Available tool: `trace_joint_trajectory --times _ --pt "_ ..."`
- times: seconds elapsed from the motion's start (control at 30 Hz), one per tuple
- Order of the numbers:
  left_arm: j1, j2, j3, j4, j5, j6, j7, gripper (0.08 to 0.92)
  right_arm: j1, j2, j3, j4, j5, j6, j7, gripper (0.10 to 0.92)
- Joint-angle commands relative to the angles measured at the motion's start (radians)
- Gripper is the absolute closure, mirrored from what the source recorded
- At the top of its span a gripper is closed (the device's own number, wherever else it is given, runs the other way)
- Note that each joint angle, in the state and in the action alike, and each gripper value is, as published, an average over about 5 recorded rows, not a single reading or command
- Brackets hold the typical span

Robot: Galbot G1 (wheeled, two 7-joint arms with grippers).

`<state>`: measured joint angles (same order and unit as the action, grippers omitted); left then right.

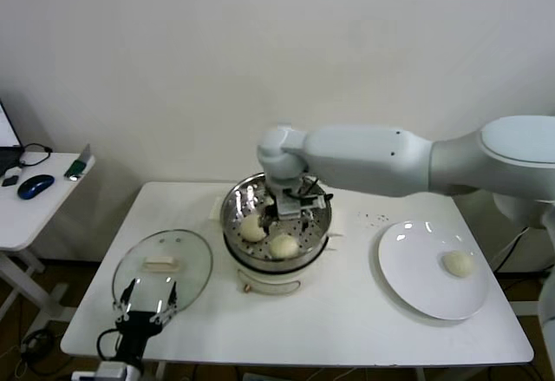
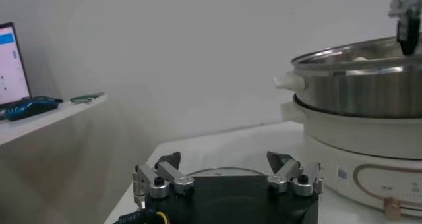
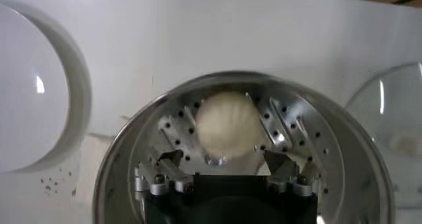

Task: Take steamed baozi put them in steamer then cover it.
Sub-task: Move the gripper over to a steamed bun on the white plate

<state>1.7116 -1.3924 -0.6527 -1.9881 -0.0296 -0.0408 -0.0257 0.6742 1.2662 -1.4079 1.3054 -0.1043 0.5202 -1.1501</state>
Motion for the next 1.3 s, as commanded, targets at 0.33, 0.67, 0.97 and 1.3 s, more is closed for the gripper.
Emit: trace_joint_trajectory --times 0.33,0.67,0.97,1.3 --pt "0.001 0.012 0.012 -0.011 0.003 0.000 0.004 0.177 0.178 -0.537 -0.169 -0.014 0.480 -0.607 0.055 0.203" --pt "0.004 0.008 0.020 -0.026 0.015 0.005 0.004 0.177 -0.218 -0.765 0.137 -0.092 0.146 -0.587 -0.002 0.203" --pt "0.028 0.003 0.001 -0.034 0.020 0.005 0.003 0.177 -0.586 -0.794 0.462 -0.204 -0.111 -0.509 -0.012 0.203" --pt "0.038 -0.015 0.004 -0.023 0.038 0.004 0.000 0.177 -0.767 -0.756 0.681 -0.306 -0.154 -0.489 0.024 0.203"
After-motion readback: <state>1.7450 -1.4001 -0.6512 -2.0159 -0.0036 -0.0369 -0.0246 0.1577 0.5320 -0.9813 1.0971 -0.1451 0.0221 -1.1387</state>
